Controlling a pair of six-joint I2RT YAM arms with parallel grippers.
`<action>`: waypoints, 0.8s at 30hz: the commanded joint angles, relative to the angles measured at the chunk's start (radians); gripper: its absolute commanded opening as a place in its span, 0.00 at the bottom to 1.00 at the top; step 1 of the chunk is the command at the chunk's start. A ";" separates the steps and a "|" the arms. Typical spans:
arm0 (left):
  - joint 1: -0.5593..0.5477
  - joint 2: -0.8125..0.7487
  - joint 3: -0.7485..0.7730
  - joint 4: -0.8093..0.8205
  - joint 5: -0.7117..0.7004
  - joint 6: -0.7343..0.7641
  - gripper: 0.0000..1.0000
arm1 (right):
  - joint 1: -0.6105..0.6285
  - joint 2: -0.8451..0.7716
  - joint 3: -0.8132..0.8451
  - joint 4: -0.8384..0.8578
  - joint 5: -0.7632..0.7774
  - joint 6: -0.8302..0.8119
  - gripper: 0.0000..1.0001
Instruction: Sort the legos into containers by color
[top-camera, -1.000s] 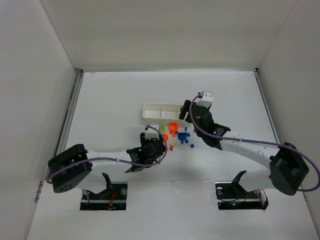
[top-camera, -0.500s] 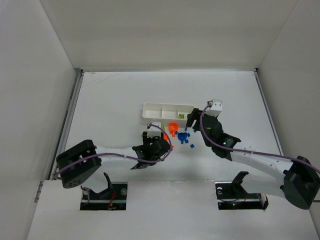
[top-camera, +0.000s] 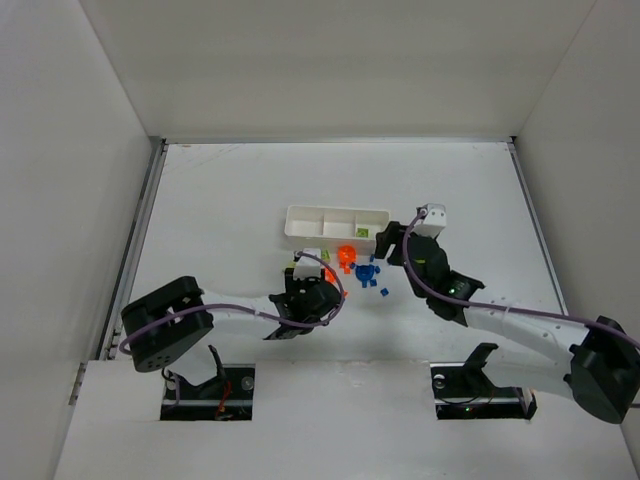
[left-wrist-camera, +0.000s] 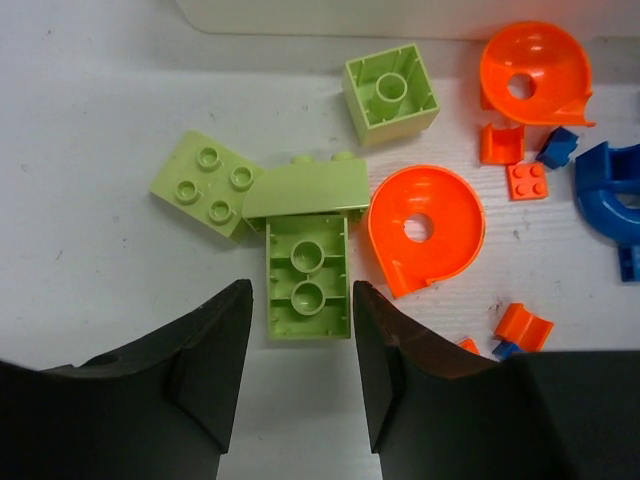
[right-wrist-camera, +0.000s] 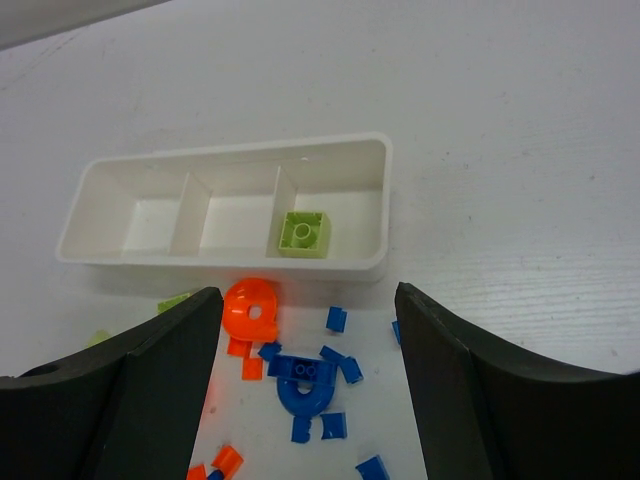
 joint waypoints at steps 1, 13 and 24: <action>0.003 0.025 0.036 -0.001 -0.005 -0.033 0.40 | 0.007 -0.033 -0.022 0.062 -0.008 0.010 0.76; -0.064 -0.220 0.002 -0.093 -0.019 -0.041 0.13 | -0.058 -0.202 -0.127 0.056 -0.031 0.019 0.76; 0.009 -0.133 0.277 -0.035 0.190 0.092 0.15 | -0.192 -0.194 -0.174 0.059 -0.109 0.117 0.66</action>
